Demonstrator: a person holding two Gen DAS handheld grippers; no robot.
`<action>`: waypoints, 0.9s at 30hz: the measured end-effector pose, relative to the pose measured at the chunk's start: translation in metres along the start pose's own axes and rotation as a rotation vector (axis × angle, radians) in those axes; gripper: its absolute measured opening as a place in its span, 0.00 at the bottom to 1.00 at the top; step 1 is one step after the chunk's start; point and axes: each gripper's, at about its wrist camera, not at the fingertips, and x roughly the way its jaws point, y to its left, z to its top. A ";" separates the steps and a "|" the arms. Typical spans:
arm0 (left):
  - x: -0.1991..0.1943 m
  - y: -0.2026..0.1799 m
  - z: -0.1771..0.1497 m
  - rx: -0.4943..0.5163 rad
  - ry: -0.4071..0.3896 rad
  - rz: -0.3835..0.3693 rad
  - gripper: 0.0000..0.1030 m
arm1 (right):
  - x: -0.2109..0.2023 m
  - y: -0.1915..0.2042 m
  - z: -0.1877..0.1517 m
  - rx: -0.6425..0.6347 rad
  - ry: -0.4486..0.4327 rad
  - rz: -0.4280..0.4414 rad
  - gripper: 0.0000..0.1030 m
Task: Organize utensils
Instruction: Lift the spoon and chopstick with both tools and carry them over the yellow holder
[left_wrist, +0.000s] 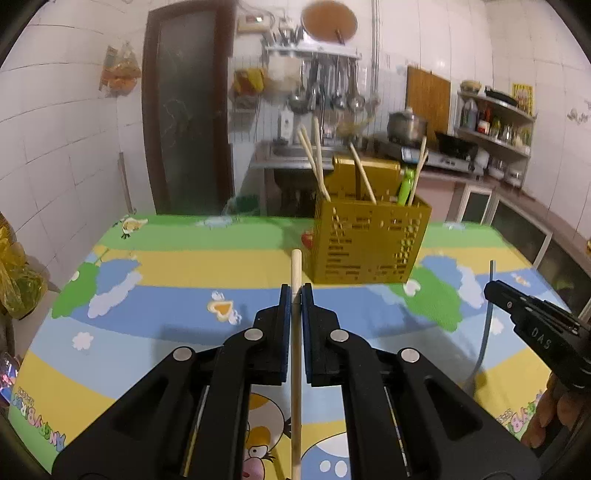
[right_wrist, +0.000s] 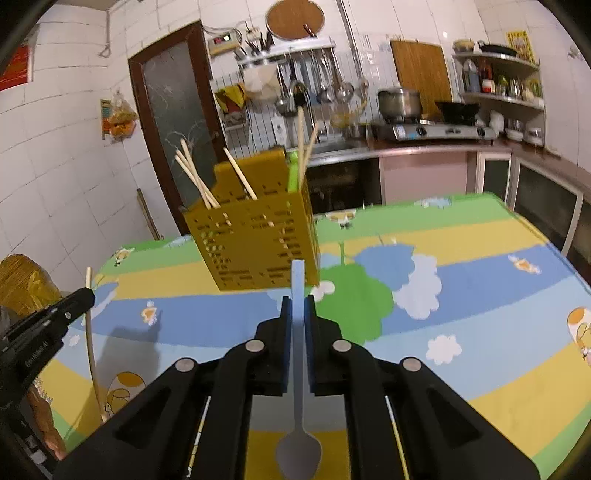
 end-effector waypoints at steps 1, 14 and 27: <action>-0.002 0.001 0.001 -0.007 -0.008 -0.008 0.04 | -0.003 0.002 0.001 -0.006 -0.015 -0.002 0.07; -0.030 0.014 0.006 -0.045 -0.108 -0.030 0.04 | -0.024 0.013 0.005 -0.071 -0.077 -0.027 0.07; -0.030 0.023 0.050 -0.062 -0.191 -0.048 0.04 | -0.037 0.032 0.038 -0.110 -0.154 -0.006 0.07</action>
